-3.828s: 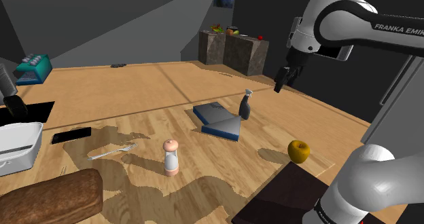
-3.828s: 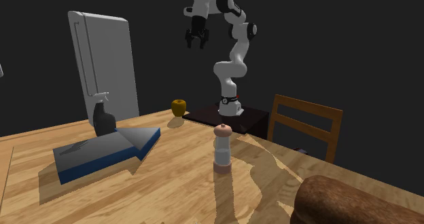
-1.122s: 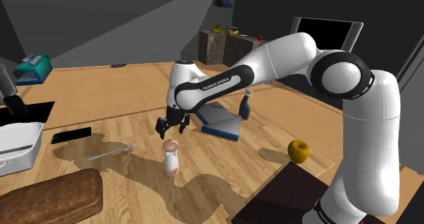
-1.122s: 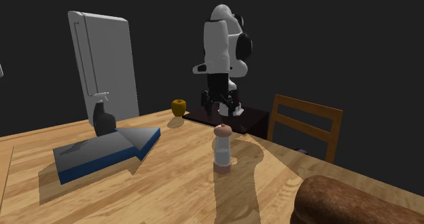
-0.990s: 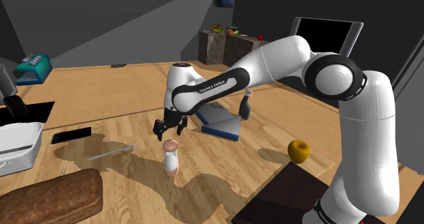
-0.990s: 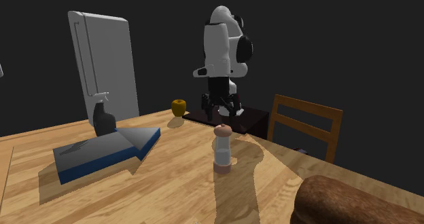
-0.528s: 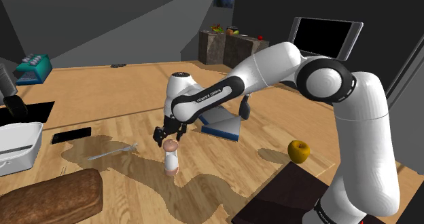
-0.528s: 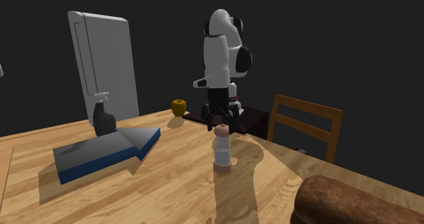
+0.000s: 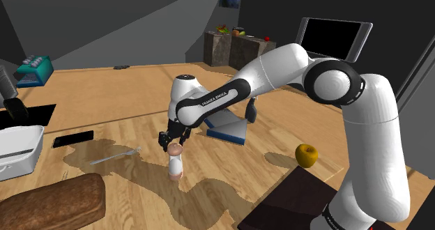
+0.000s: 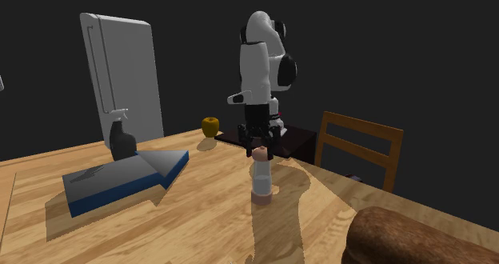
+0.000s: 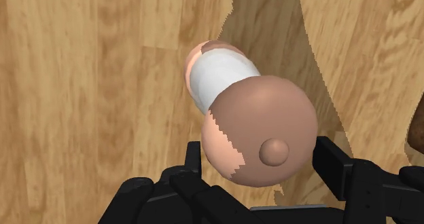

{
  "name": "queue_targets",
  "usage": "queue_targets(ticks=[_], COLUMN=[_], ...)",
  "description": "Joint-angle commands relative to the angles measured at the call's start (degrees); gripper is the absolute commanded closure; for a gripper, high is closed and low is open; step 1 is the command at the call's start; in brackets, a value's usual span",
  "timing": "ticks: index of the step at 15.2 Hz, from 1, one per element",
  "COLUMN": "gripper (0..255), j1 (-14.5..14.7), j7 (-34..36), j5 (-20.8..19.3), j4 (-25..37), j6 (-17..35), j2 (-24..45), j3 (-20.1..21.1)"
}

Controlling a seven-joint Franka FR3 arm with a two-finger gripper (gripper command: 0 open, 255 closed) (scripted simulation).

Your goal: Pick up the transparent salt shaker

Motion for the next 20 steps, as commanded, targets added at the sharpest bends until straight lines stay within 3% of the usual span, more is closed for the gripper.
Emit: queue_targets(ticks=[1,20], gripper=[255,255], j1=[-0.01,-0.64], j7=[0.0,-0.37], j5=[0.01,1.46], j4=[-0.07,4.09], j6=[-0.03,-9.51], j2=[0.04,-5.41], j3=[-0.01,0.86])
